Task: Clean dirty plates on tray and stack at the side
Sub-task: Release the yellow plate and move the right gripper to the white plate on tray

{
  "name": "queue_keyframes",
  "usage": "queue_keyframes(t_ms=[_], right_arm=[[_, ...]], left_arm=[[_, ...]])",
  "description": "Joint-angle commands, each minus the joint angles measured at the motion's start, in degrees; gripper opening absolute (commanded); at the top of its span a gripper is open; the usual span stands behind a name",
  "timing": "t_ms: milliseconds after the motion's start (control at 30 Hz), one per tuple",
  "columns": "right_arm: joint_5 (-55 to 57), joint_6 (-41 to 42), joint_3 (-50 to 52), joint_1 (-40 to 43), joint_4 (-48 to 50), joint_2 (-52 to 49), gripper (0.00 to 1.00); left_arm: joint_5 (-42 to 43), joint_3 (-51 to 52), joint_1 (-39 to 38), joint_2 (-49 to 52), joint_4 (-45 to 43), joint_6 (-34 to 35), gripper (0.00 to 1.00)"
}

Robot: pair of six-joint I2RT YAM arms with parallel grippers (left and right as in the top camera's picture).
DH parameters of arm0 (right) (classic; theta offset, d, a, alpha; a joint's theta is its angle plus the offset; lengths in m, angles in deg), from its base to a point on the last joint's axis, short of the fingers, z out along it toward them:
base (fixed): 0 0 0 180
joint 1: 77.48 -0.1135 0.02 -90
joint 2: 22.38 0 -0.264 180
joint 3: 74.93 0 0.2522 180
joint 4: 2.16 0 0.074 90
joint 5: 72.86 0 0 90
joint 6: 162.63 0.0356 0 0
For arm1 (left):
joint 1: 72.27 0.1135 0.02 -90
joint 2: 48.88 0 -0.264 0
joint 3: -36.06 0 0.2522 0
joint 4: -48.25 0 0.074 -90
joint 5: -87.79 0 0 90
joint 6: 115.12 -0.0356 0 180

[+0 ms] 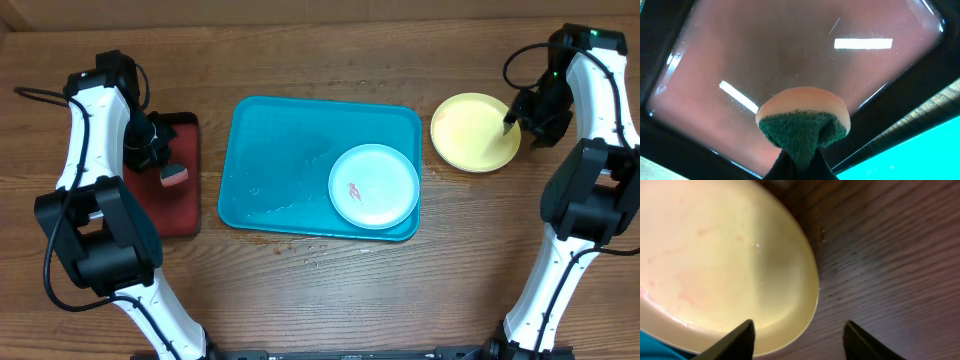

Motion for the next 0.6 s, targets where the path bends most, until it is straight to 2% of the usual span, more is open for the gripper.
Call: queue_keyframes(t_ms=[0, 133, 267, 400, 567], right_arm=[[-3.3, -0.5, -1.5, -0.7, -1.1, 3.4, 0.66], [-13.7, -6.9, -2.3, -2.4, -2.4, 6.1, 0.68], [-25.7, -22.1, -2.3, -7.0, -3.8, 8.3, 0.68], [-24.4, -33.7, -0.7, -14.2, -3.3, 8.0, 0.67], [-14.6, -34.1, 4.7, -23.3, 0.6, 7.7, 0.74]], left_arm=[[0.5, 0.8, 0.2, -1.9, 0.0, -1.0, 0.04], [0.5, 0.8, 0.2, -1.9, 0.0, -1.0, 0.04], [0.4, 0.8, 0.2, -1.9, 0.0, -1.0, 0.04], [0.5, 0.8, 0.2, -1.9, 0.0, -1.0, 0.04], [0.5, 0.8, 0.2, -1.9, 0.1, -1.6, 0.04]])
